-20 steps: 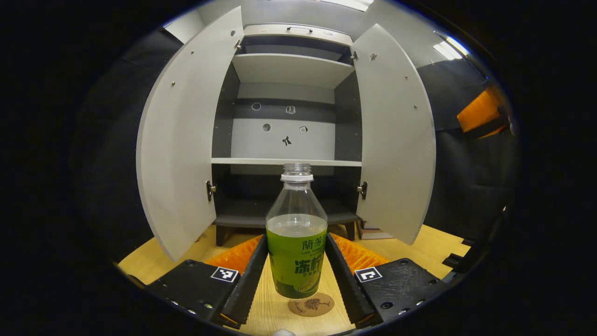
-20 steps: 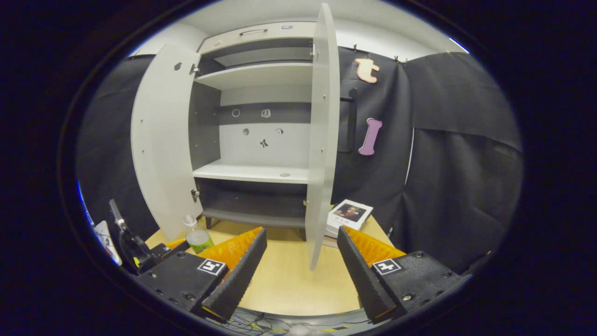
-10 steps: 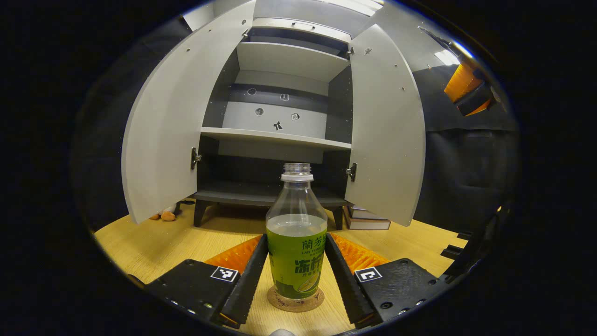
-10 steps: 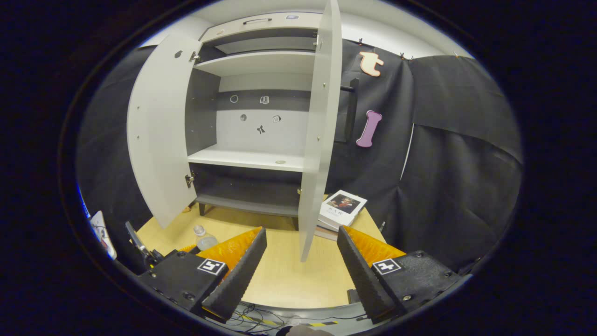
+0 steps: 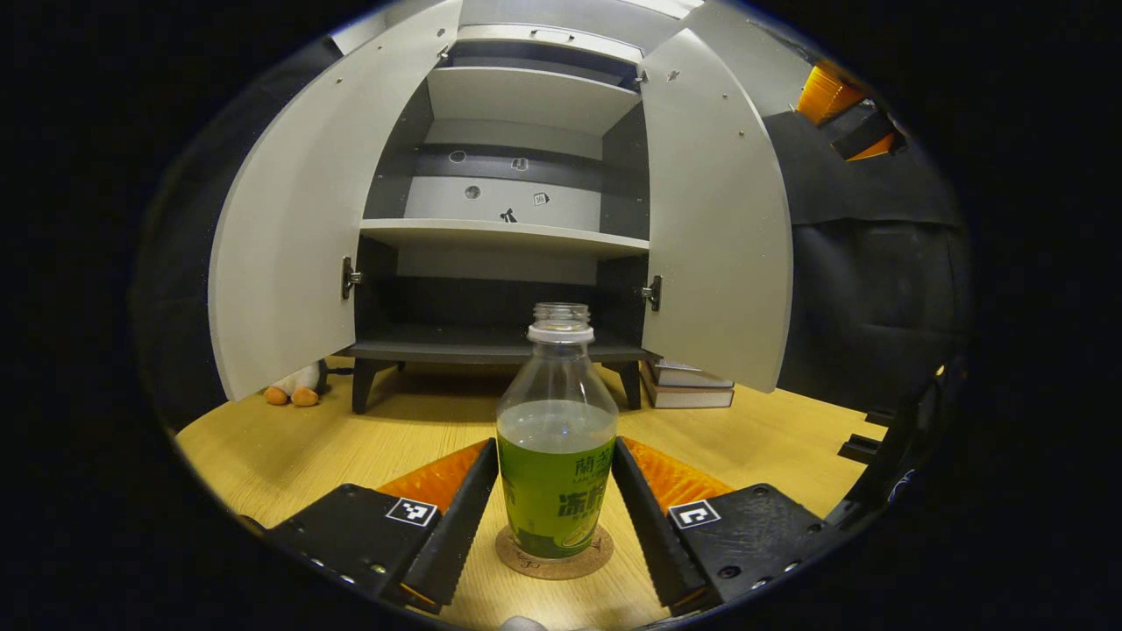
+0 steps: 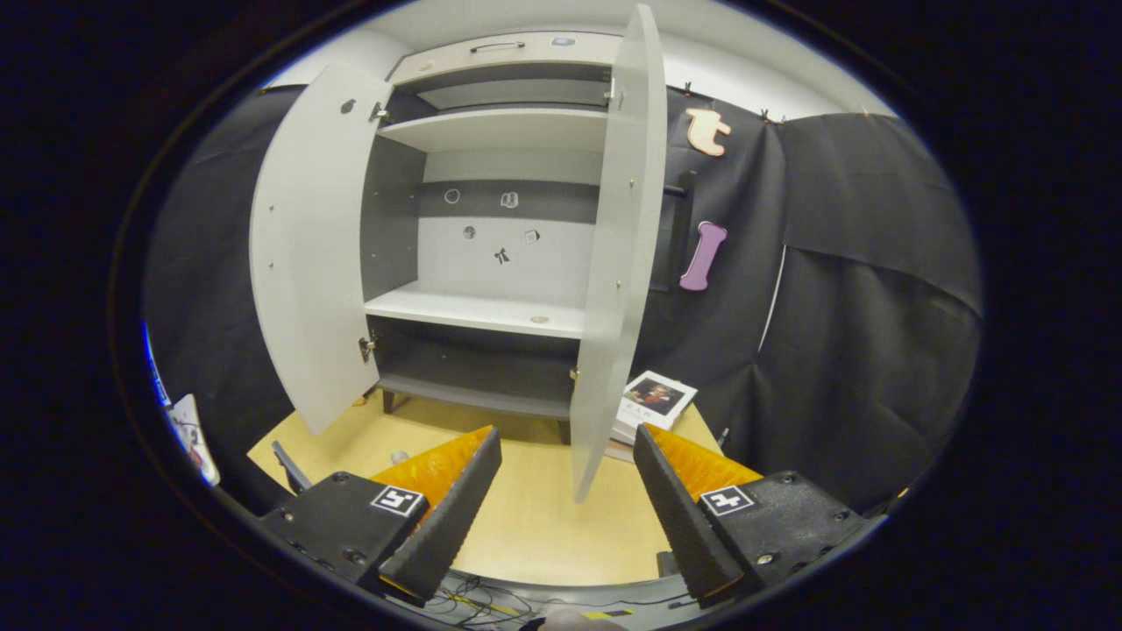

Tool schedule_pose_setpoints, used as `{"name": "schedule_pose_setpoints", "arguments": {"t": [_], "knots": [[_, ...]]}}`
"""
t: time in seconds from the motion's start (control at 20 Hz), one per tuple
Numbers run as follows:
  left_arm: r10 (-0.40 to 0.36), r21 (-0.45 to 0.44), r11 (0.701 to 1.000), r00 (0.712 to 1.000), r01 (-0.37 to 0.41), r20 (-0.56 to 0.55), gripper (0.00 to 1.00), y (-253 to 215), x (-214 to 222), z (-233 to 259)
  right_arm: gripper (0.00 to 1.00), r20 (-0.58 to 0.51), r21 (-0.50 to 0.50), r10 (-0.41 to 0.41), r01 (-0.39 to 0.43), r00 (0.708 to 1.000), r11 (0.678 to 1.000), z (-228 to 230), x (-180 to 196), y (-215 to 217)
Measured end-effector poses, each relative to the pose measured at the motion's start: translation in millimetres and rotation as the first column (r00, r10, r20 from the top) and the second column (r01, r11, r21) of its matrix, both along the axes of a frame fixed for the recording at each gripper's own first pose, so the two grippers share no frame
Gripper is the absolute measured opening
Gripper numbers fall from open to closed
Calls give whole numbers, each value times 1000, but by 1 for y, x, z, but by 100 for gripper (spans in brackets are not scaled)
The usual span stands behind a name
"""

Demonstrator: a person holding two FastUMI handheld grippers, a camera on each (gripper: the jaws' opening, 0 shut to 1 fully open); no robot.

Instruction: Grasp the bottle in the cabinet with the left hand and place it on the coaster, then close the right door with the right hand and the left door with the left hand.

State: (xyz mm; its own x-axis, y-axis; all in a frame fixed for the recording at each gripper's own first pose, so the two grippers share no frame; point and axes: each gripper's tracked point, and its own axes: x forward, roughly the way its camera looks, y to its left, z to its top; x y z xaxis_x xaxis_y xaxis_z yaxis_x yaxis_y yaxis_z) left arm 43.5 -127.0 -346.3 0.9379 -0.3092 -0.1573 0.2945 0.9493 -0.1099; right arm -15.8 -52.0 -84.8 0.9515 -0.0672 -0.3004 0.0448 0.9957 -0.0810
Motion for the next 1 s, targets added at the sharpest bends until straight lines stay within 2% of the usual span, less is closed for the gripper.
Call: {"name": "schedule_pose_setpoints", "arguments": {"t": [0.05,0.25,0.55,0.85,1.0], "knots": [[6,5,1000,1000,-6,1,89,1,-1,2,100,0,2,0,0,1000,1000,0,-1,1],[12,33,999,1000,-13,25,96,6,-4,14,100,9,3,-7,6,1000,1000,1,-4,0],[15,54,998,998,-19,63,96,10,-11,48,100,45,23,-19,18,999,1000,8,-11,0],[87,93,991,993,-94,77,96,40,-33,103,100,102,32,-29,25,994,999,22,-20,1],[116,41,992,989,-119,87,96,60,-49,147,100,144,43,-47,41,988,998,35,-21,-8]]}}
